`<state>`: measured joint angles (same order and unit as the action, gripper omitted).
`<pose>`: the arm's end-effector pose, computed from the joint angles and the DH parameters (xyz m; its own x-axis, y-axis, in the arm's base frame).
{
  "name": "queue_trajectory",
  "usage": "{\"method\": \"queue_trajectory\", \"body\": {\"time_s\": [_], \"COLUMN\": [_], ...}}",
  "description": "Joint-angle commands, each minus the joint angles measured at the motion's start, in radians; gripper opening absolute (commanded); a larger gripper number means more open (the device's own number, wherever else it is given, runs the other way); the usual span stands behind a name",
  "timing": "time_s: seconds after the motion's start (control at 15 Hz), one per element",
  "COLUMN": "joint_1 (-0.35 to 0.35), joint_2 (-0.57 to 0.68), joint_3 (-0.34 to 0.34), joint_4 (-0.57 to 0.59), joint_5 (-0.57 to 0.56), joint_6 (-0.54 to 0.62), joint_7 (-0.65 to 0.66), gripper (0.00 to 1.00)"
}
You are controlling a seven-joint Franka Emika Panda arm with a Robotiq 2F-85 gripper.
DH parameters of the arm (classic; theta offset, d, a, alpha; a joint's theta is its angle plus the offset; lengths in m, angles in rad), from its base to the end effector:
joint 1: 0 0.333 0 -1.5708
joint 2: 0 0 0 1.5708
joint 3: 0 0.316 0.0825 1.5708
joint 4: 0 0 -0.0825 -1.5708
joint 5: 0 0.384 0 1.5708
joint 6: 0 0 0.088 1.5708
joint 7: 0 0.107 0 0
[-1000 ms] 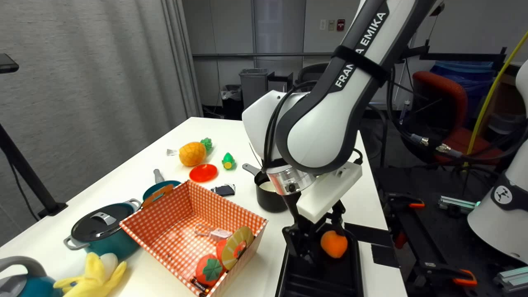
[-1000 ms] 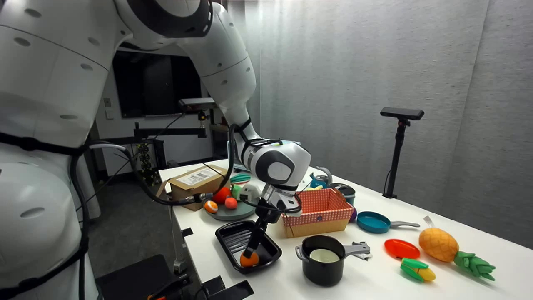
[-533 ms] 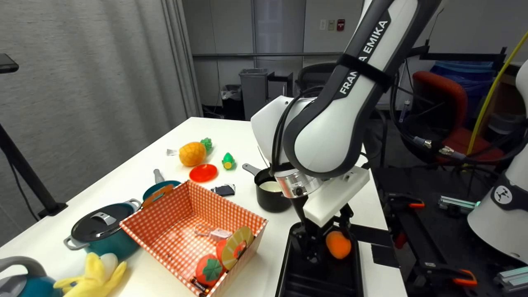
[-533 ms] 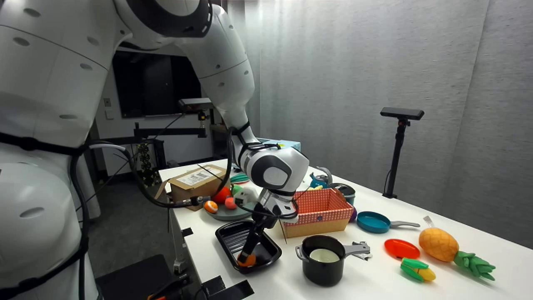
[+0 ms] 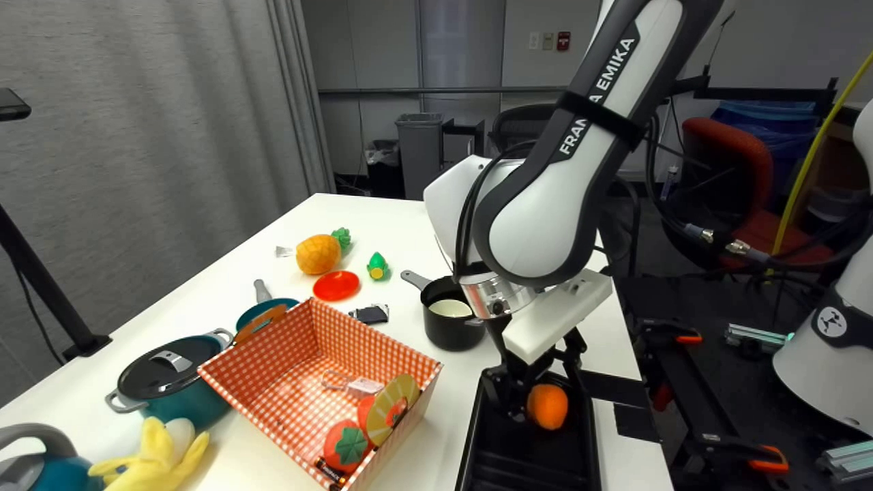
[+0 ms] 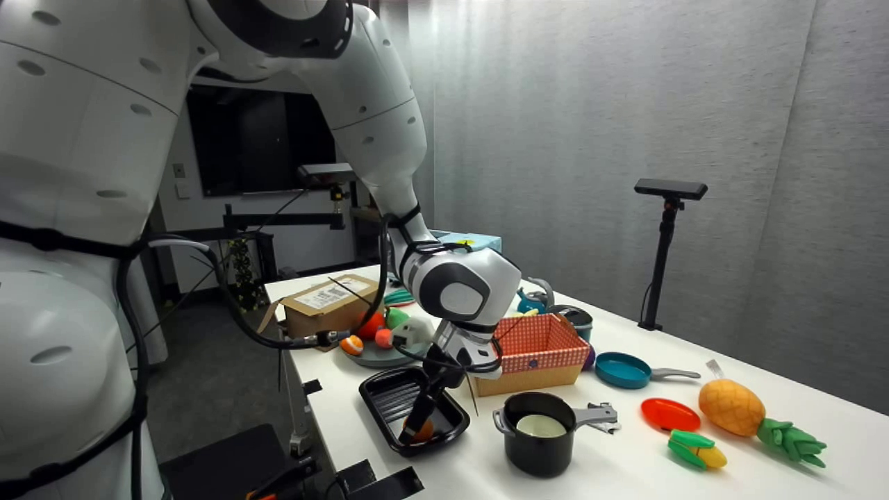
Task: Remove the pot from the box and pick up the orange plush toy
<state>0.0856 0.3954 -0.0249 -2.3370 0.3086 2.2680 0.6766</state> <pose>0.4569 0.0346 0.1388 0.5471 -0.7199 -0.4270 -0.7195 -0.6652 0.1996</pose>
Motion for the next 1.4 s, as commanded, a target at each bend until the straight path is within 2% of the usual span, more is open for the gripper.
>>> {"method": "queue_trajectory", "body": {"time_s": [0.0, 0.13, 0.2, 0.27, 0.47, 0.93, 1.13, 1.33], "joint_1": [-0.011, -0.014, -0.016, -0.017, -0.022, -0.027, -0.027, -0.026], "joint_2": [-0.044, -0.047, -0.048, -0.049, -0.05, -0.097, -0.101, -0.114], "joint_3": [-0.015, -0.024, -0.028, -0.032, -0.039, -0.053, -0.054, -0.056], "joint_4": [-0.055, -0.062, -0.066, -0.068, -0.069, -0.087, -0.085, -0.081], "joint_5": [0.019, 0.019, 0.017, 0.015, 0.01, -0.006, -0.014, -0.025], "joint_6": [0.042, 0.048, 0.052, 0.053, 0.049, 0.028, 0.02, 0.004], "joint_7": [0.018, 0.021, 0.023, 0.025, 0.027, 0.04, 0.043, 0.054], "gripper": [1.0, 1.0, 0.94, 0.74, 0.49, 0.08, 0.06, 0.0]}}
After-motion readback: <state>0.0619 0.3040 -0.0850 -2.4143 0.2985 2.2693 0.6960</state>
